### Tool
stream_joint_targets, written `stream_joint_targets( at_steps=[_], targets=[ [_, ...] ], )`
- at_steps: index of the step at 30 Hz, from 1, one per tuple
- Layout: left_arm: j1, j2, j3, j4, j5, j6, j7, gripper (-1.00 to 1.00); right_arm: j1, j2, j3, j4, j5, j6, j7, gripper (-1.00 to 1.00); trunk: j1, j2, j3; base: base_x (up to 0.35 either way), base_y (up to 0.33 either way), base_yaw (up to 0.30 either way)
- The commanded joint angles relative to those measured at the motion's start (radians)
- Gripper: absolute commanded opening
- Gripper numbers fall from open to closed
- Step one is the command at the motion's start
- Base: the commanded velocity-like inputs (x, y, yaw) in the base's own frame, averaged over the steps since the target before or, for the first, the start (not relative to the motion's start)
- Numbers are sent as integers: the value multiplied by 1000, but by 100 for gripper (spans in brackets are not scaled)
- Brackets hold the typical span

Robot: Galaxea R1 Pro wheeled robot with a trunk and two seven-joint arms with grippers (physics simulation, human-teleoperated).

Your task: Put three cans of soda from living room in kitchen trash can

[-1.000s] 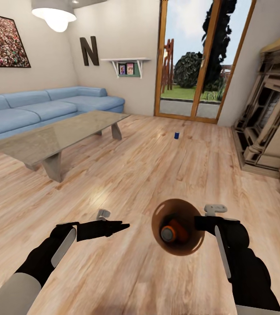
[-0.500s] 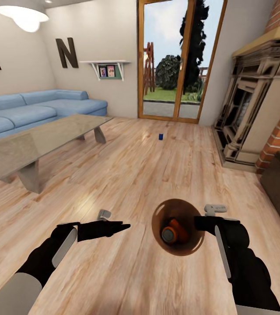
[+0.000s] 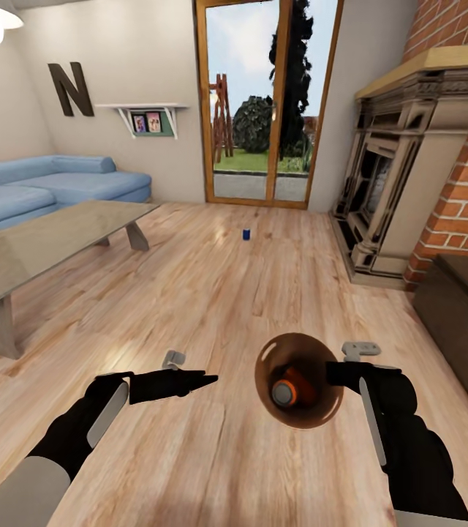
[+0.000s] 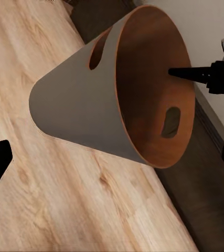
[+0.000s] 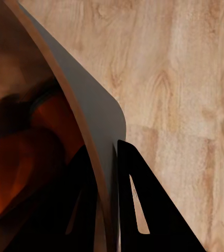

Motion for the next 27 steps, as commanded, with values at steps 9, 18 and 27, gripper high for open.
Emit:
stream_joint_targets(
  at_steps=[9, 18, 27],
  targets=[
    [0, 0, 0, 10, 0, 12, 0, 100, 0, 0, 0, 0, -25, 1, 5, -100, 0, 0, 0, 337, 0, -11],
    [0, 0, 0, 10, -1, 13, 2, 100, 0, 0, 0, 0, -25, 1, 5, -100, 0, 0, 0, 337, 0, 0],
    [0, -1, 0, 10, -1, 13, 2, 100, 0, 0, 0, 0, -25, 1, 5, -100, 0, 0, 0, 337, 0, 0]
  ],
)
